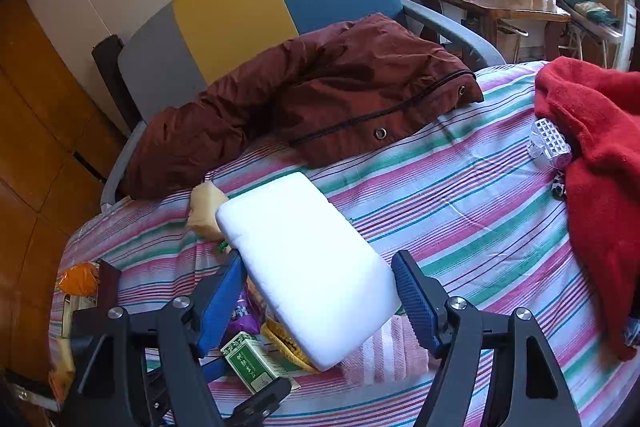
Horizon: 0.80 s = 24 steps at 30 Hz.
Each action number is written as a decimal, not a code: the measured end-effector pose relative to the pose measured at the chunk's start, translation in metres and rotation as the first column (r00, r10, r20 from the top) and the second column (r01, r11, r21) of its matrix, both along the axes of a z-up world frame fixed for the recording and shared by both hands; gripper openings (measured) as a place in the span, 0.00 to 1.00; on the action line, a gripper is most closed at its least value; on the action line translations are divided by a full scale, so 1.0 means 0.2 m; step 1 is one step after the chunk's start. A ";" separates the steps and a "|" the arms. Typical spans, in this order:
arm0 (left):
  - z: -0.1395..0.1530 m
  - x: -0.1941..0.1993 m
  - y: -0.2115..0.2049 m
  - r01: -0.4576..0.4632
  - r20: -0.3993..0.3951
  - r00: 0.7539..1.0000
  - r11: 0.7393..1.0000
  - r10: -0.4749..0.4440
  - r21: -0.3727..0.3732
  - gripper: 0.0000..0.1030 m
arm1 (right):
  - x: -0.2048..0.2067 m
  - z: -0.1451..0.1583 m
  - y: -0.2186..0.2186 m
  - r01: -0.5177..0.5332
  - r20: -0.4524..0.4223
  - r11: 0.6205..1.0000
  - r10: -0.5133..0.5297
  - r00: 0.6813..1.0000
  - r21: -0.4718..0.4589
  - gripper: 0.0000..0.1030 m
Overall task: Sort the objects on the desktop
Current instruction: 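Grasp the white foam block with the right tool while the left tool grasps the green tea box, then carry the green box with the left tool while the right tool carries the foam block to the tray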
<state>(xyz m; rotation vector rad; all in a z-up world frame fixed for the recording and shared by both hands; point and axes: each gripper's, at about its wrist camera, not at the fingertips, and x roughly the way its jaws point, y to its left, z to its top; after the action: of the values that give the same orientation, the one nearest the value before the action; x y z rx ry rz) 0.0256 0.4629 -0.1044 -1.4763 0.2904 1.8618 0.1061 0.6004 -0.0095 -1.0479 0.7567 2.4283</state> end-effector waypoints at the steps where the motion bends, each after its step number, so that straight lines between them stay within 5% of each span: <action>1: -0.02 0.01 0.00 0.033 -0.007 0.999 0.999 -0.033 -0.008 0.63 | 0.00 0.00 0.00 -0.004 0.000 1.000 0.004 1.000 0.001 0.72; 4: -0.01 0.02 -0.04 0.094 -0.037 0.995 0.996 -0.094 -0.003 0.43 | -0.01 -0.01 -0.02 -0.021 0.011 1.000 0.021 1.000 0.007 0.72; 7: -0.01 0.01 -0.12 0.118 -0.029 0.993 0.993 -0.117 0.012 0.36 | -0.03 0.00 -0.06 -0.057 0.014 0.998 0.057 0.998 0.026 0.72; 17: 0.14 0.07 -0.44 0.145 -0.139 0.981 0.986 -0.133 0.085 0.33 | -0.06 -0.01 -0.14 -0.132 0.022 0.989 0.131 0.991 0.072 0.71; 24: 0.37 0.05 -0.81 0.072 -0.252 0.967 0.988 -0.036 0.136 0.33 | -0.12 0.00 -0.29 -0.249 0.025 0.962 0.248 0.969 0.109 0.71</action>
<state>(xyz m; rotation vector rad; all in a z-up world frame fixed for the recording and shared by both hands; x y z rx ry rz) 0.0363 0.3013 -0.0304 -1.1278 0.3048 1.9816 0.0827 0.5417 -0.0103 -1.1721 0.5035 2.6367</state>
